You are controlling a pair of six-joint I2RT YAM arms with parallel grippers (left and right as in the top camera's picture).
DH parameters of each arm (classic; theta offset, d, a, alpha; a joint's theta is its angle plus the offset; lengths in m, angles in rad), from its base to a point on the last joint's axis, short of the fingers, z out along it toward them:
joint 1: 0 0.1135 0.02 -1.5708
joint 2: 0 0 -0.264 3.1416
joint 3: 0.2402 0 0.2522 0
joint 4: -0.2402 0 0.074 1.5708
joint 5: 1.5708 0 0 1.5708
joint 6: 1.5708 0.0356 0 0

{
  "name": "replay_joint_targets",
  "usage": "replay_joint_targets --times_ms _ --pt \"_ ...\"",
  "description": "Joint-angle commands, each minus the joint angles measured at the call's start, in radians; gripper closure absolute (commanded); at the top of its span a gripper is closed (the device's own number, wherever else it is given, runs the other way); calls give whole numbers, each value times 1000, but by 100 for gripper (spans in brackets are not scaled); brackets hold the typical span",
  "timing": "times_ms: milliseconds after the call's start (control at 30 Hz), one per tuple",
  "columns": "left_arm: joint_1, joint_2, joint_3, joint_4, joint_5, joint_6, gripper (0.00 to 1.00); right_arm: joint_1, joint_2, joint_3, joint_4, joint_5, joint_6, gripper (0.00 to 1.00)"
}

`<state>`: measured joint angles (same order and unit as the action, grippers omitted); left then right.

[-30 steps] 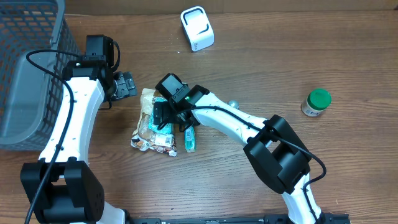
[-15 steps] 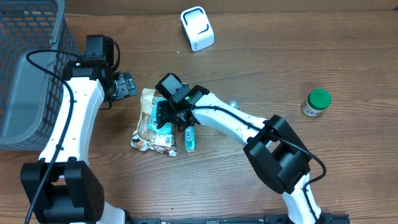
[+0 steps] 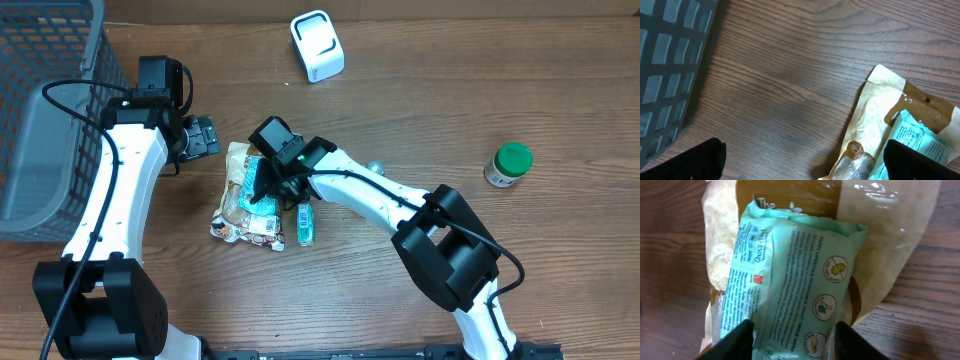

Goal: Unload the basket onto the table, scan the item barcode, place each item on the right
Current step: 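Lower the right gripper onto the teal wipes packet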

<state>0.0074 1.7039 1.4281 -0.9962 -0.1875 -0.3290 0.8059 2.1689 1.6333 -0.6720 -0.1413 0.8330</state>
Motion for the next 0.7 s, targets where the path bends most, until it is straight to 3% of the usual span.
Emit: replay_joint_targets --times_ms 0,300,467,667 --pt "-1 -4 14 2 -3 19 1 0 -1 13 6 13 12 60" --pt "-1 -4 14 2 -3 19 0 7 -1 13 6 18 12 67" --pt "-1 -4 14 2 -3 19 0 8 -1 14 10 20 7 96" --pt "-1 -4 14 2 -3 19 1 -19 -26 57 3 19 -96 96"
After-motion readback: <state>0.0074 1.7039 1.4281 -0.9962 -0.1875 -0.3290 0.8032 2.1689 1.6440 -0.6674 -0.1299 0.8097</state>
